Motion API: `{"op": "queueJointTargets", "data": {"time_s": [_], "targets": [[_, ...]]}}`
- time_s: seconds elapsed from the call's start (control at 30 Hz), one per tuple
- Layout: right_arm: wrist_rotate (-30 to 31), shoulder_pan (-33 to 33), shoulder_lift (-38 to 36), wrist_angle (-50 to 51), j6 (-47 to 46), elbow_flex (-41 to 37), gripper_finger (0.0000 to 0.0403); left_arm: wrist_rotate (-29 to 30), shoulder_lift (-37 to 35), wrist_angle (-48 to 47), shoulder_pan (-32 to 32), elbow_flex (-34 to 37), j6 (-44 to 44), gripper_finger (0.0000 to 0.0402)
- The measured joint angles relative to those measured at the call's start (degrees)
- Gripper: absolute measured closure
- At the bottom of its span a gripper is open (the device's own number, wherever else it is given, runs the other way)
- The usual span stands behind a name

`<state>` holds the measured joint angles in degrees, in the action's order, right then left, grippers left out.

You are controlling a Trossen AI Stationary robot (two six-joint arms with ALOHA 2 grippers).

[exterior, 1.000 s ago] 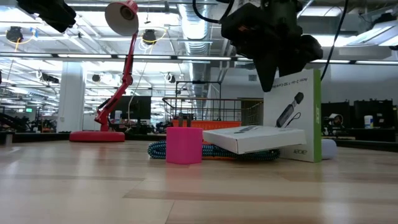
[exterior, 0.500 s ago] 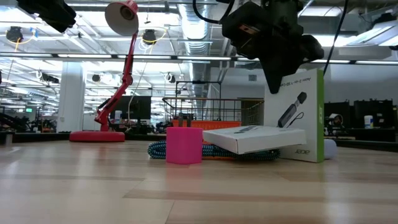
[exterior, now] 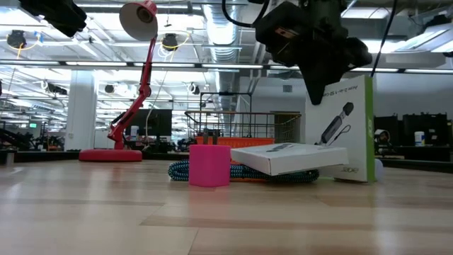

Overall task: Pick and place items into bin
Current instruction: Put the right card reader box into the gold wire basket

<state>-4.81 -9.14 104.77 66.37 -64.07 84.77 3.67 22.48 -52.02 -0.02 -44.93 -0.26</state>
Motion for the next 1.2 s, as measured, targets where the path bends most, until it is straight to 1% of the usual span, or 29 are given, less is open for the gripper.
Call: {"op": "queueJointTargets", "data": {"time_s": [0.23,0.33,0.43,0.5,0.53,0.67,0.8,0.9,1.1,1.2], "targets": [[-1.3,1.05,-2.71,1.86,-0.46,0.17,0.0358,-0.01,0.0,-0.01,0.01,0.0,0.14,0.0401],[-0.7,1.89,-3.86,4.46,0.16,2.03,0.036,-0.01,0.02,-0.03,0.01,0.0,-0.04,0.0401],[1.66,3.15,-4.44,7.17,1.7,5.31,0.036,-0.01,0.02,-0.03,-0.01,0.0,0.38,0.0401],[3.99,4.27,-4.96,11.19,3.38,7.7,0.036,-0.01,0.0,-0.03,0.01,0.0,0.16,0.0401],[5.29,4.93,-5.17,11.37,4.15,9.09,0.036,-0.01,0.0,-0.03,0.01,0.0,0.0,0.0401],[10.94,8.56,-5.35,14.07,9.94,14.25,0.0361,-0.01,0.01,-0.02,0.0,0.0,0.34,0.0401],[16.29,13.75,-5.46,13.05,18.12,18.69,0.0361,-0.01,0.01,-0.01,0.01,0.0,0.02,0.0401],[18.63,18.18,-5.45,9.02,24.81,20.67,0.0361,-0.01,0.02,-0.01,-0.01,0.0,0.16,0.0401],[17.96,27.39,-5.37,-1.81,36.19,21.14,0.0361,-0.01,0.02,-0.01,0.0,0.0,-0.08,0.0401],[14.55,31.85,-5.06,-8.19,39.99,21.14,0.0359,-0.01,0.02,-0.01,0.0,0.0,0.36,0.0401]]}}
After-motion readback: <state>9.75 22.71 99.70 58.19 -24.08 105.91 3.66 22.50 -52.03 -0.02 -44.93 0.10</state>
